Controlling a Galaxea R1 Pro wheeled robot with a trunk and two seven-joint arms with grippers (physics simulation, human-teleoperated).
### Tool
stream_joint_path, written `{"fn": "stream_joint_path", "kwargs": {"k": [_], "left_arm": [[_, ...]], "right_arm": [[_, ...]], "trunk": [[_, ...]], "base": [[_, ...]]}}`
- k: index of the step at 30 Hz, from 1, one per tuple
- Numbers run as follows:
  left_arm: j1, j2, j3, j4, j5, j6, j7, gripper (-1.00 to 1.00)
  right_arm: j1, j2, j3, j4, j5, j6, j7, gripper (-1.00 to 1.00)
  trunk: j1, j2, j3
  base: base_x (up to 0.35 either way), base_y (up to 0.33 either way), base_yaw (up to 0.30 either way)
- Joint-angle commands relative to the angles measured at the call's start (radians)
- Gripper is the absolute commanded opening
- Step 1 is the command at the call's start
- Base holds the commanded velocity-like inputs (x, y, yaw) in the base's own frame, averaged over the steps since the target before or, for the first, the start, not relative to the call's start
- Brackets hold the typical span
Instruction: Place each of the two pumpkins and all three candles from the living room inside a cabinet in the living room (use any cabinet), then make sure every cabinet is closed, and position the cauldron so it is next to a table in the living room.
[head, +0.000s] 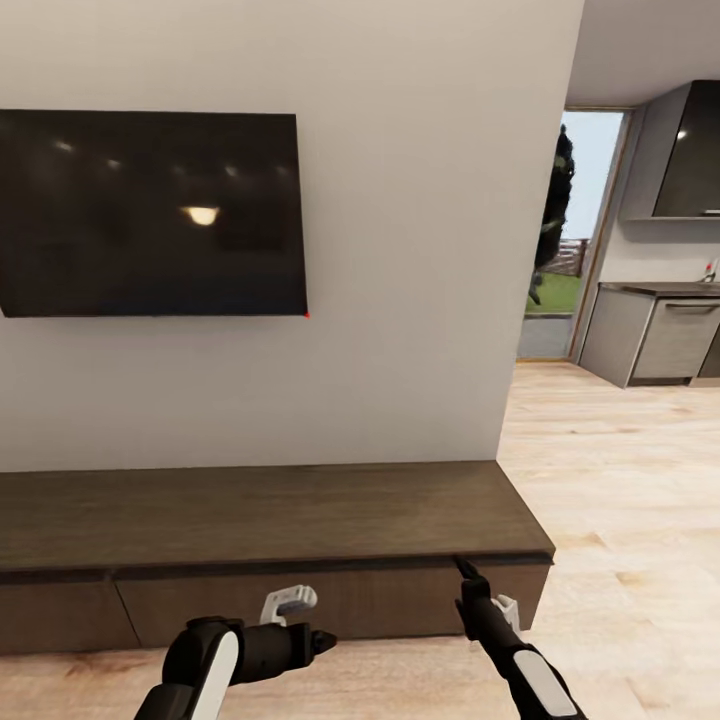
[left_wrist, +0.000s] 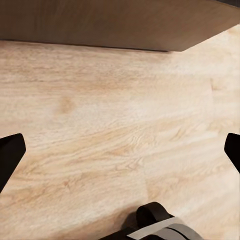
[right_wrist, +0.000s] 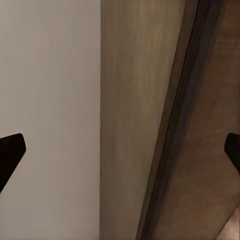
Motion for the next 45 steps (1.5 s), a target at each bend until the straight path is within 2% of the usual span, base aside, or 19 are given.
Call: {"fn": "stream_joint_path", "kwargs": {"k": [1,7,12,17,22,32,40,45], "left_arm": [[-0.001,-0.001,-0.001,0.0,0.004,0.004,-0.003,1.0],[-0.001,-0.01,-0.004,0.0,0.023,0.004,-0.003,1.0],[-0.001,-0.018,-0.004,0.0,0.039,0.004,-0.003,1.0],[-0.001,-0.017,-0.004,-0.002,0.086,0.004,-0.003,1.0],[-0.001,-0.014,-0.004,-0.006,0.106,0.004,-0.003,1.0],[-0.001,-0.015,-0.023,-0.012,0.122,0.004,-0.003,1.0],[-0.001,-0.015,-0.024,-0.013,0.122,0.004,-0.003,1.0],[-0.001,-0.014,-0.024,-0.013,0.121,0.004,-0.003,1.0]], "right_arm": [[-0.001,0.0,-0.007,0.0,-0.008,0.011,-0.016,1.0],[-0.002,-0.001,-0.014,0.001,-0.01,0.008,-0.115,1.0],[-0.002,0.0,-0.019,0.001,-0.01,0.006,-0.124,1.0],[-0.002,0.001,-0.02,0.001,-0.01,0.005,-0.122,1.0],[-0.002,0.001,-0.02,0.003,-0.01,0.004,-0.117,1.0],[-0.002,0.0,-0.019,0.008,-0.009,0.003,-0.103,1.0],[-0.002,0.0,-0.02,0.01,-0.007,0.002,-0.003,1.0],[-0.002,0.0,-0.02,0.01,-0.007,0.0,0.015,1.0]], "trunk": [[0.0,0.0,-0.001],[0.0,0.0,-0.001],[0.0,0.0,-0.001],[0.0,0.0,-0.001],[0.0,0.0,-0.001],[0.038,-0.07,-0.032],[0.069,-0.126,-0.057],[0.088,-0.161,-0.073]], "base": [[0.013,0.0,0.0],[0.003,0.0,0.0],[0.0,0.0,0.0],[0.0,0.0,0.0],[0.0,0.0,0.0],[0.0,0.0,0.0],[0.0,0.0,0.0],[0.0,0.0,0.0]]}}
